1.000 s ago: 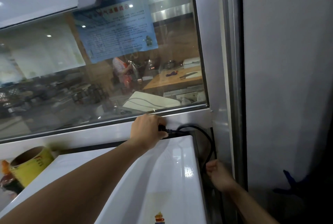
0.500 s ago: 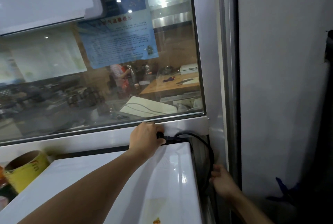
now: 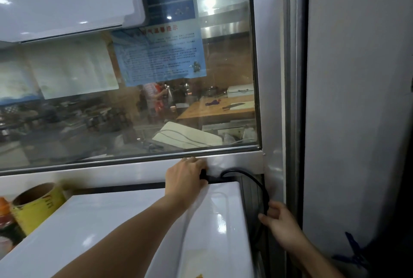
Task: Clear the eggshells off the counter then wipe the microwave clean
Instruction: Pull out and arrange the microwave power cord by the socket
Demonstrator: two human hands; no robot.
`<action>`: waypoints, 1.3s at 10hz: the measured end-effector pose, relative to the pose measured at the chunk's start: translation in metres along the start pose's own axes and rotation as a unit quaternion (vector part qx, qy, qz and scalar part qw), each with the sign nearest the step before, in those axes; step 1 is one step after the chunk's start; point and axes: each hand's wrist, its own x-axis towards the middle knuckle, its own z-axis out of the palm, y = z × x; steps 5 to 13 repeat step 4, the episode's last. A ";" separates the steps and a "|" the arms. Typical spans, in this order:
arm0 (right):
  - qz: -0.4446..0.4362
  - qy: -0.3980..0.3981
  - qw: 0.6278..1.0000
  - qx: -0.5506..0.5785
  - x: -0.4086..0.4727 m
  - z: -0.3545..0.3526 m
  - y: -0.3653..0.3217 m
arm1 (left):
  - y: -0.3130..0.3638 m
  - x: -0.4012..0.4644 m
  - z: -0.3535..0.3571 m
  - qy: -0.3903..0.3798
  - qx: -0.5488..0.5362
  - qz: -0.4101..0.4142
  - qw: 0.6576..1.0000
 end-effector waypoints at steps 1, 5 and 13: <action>-0.007 0.006 1.000 0.006 -0.003 0.000 -0.002 | -0.003 -0.002 -0.002 -0.001 -0.002 0.003 1.000; -0.020 -0.008 1.000 0.012 -0.021 -0.004 -0.015 | -0.013 -0.015 -0.012 -0.052 -0.050 0.018 0.997; -0.020 -0.008 1.000 0.012 -0.021 -0.004 -0.015 | -0.013 -0.015 -0.012 -0.052 -0.050 0.018 0.997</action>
